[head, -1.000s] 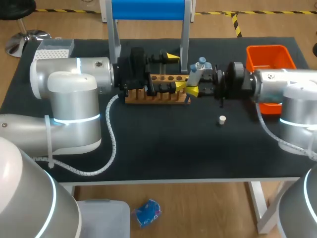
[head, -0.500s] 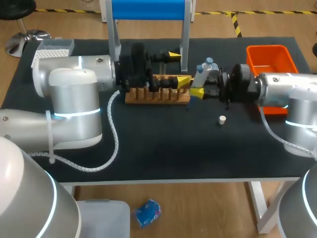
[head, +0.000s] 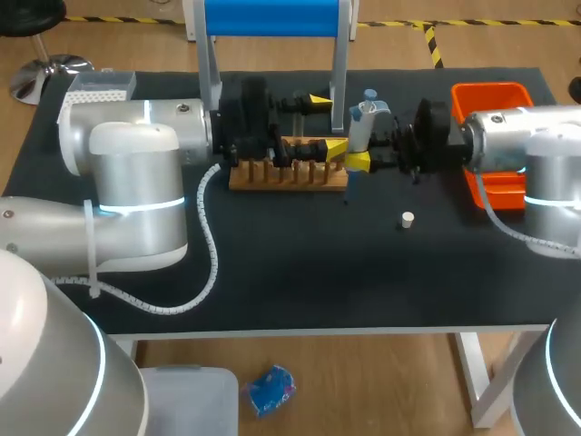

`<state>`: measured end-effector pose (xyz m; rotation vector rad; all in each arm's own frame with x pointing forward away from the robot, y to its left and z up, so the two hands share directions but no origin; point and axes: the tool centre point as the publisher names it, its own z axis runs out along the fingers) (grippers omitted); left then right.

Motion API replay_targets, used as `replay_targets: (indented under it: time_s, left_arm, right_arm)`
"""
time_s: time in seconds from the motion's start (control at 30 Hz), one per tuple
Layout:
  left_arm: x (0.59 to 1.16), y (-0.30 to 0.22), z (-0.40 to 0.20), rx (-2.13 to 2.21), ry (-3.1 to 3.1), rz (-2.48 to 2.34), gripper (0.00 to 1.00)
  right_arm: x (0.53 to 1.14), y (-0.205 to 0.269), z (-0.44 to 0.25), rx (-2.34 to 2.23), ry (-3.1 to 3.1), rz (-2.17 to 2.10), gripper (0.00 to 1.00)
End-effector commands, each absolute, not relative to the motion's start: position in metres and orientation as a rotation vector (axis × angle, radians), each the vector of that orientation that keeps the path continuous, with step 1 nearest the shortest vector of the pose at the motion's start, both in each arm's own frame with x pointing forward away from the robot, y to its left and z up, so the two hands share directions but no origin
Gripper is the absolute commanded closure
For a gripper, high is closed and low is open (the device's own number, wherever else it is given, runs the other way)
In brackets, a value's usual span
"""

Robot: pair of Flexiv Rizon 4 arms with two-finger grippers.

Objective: Invert the test tube, pick up the pipette, mount the tip to pipette, aspirate from beaker and dispense into the tube, eject the tip, return the pipette, and cap with the stopper.

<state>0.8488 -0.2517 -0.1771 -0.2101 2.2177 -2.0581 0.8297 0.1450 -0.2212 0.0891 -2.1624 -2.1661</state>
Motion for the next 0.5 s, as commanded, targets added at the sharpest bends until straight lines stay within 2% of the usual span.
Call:
replay_targets:
  time_s: [0.03,0.5]
  left_arm:
    - [0.849,-0.253,-0.177,-0.213,2.217,-2.057,0.0]
    - [0.849,-0.253,-0.177,-0.213,2.217,-2.057,0.0]
  right_arm:
    - [0.836,0.152,-0.224,0.127,-2.149,-2.126,1.0]
    - [0.848,0.171,-0.225,0.172,-2.15,-2.09,1.0]
